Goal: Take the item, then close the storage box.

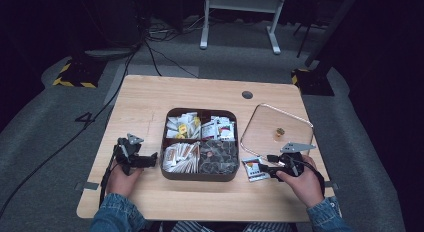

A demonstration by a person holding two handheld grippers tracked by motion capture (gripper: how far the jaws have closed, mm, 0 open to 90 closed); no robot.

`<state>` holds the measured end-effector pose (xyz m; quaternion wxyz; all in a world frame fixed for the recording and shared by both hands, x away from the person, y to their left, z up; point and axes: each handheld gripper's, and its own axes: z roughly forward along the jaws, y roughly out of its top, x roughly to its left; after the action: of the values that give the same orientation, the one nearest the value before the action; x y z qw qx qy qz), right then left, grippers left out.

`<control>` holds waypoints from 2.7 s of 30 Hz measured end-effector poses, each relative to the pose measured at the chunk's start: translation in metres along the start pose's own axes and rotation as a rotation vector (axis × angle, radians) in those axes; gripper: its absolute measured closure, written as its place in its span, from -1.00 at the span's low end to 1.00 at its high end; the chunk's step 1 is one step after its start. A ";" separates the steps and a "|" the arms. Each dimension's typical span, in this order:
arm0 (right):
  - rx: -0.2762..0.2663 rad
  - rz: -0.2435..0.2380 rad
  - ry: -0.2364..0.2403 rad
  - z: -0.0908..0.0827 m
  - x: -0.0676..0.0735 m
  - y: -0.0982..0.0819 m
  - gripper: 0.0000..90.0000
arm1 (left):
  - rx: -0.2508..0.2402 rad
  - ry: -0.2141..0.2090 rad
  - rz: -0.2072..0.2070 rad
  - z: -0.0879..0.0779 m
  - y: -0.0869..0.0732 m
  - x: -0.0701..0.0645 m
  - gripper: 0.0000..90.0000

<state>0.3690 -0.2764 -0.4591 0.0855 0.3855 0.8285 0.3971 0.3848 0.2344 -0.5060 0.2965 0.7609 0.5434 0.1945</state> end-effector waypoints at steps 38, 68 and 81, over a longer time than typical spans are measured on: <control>-0.150 -0.035 -0.087 -0.017 -0.042 0.045 -0.16 | -0.001 -0.004 0.010 -0.002 -0.003 0.002 -0.99; -0.018 0.066 -0.262 0.033 -0.132 0.035 -0.13 | 0.000 -0.005 0.006 -0.001 -0.002 0.001 -0.99; 0.010 -0.001 -0.276 0.041 -0.132 0.024 0.29 | 0.001 -0.005 0.005 -0.002 -0.002 0.001 -0.99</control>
<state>0.4924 -0.3362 -0.4910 0.1969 0.4364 0.8111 0.3360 0.3829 0.2362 -0.5060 0.2970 0.7629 0.5407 0.1933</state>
